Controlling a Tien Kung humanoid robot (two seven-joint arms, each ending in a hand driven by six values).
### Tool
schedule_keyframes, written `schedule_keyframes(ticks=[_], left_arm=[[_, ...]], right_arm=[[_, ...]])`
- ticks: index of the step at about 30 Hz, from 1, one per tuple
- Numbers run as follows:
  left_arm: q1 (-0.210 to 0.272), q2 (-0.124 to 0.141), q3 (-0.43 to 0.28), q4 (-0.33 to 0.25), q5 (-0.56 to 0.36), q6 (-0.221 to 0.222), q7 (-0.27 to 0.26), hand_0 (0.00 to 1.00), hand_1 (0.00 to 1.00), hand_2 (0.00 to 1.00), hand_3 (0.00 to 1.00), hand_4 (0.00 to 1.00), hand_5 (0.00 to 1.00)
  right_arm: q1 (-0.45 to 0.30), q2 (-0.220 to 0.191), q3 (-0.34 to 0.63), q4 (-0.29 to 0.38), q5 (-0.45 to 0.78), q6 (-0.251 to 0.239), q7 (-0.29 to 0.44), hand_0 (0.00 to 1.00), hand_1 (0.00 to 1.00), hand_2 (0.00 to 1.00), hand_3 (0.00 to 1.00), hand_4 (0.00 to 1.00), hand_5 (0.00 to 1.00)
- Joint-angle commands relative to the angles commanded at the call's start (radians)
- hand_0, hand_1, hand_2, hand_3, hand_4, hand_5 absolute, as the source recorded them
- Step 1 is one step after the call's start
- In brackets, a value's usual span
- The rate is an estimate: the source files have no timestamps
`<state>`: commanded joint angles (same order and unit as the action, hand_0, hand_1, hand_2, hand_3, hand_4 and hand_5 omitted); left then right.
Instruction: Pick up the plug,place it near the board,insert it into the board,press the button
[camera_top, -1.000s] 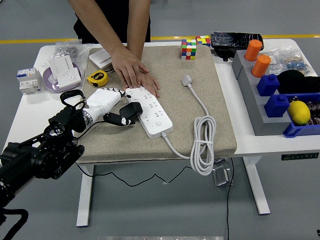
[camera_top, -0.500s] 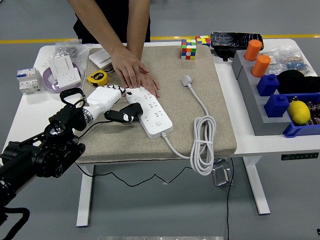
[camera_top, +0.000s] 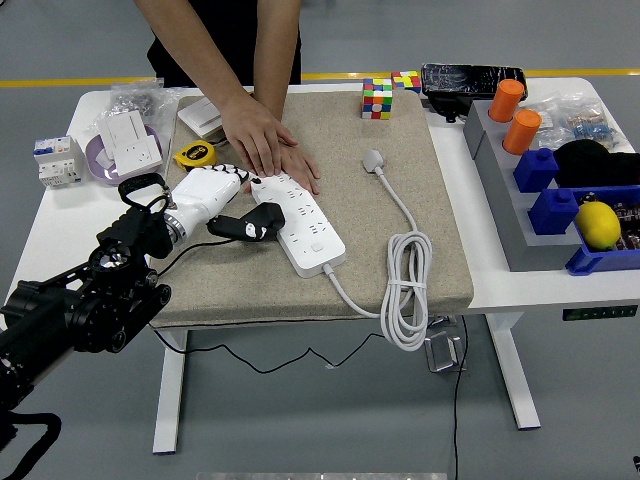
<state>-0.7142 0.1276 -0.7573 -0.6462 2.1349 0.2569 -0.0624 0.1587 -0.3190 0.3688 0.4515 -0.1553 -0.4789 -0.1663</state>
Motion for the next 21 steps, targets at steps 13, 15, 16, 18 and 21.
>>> schedule_keyframes(ticks=[13,15,16,18,21], left_arm=[[0.002,-0.003,-0.003,0.006,0.013,0.022,0.009,0.804,0.915,0.87,0.849,0.998,0.81],[0.003,-0.003,-0.002,0.007,0.016,0.023,0.011,0.804,0.915,0.87,0.849,0.998,0.81],[0.003,-0.004,-0.002,0.006,0.016,0.022,0.011,0.804,0.915,0.87,0.849,0.998,0.81],[0.004,-0.004,0.0,0.005,0.018,0.022,0.011,0.798,0.913,0.868,0.849,0.998,0.805],[0.003,-0.005,-0.001,0.008,0.024,0.023,0.015,0.798,0.913,0.868,0.849,0.998,0.805]], right_arm=[[-0.003,-0.001,-0.001,0.001,-0.001,0.0,0.0,0.998,0.971,0.906,0.947,0.998,0.998],[-0.004,-0.002,-0.003,0.001,0.0,0.001,0.0,0.998,0.971,0.906,0.947,0.998,0.998],[-0.004,-0.002,-0.003,0.001,0.0,0.001,0.0,0.998,0.971,0.906,0.947,0.998,0.998],[-0.005,-0.003,-0.004,0.001,0.001,0.0,0.0,0.998,0.971,0.906,0.947,0.998,0.998],[-0.004,-0.003,-0.003,0.001,0.0,0.0,0.0,0.998,0.971,0.906,0.947,0.998,0.998]])
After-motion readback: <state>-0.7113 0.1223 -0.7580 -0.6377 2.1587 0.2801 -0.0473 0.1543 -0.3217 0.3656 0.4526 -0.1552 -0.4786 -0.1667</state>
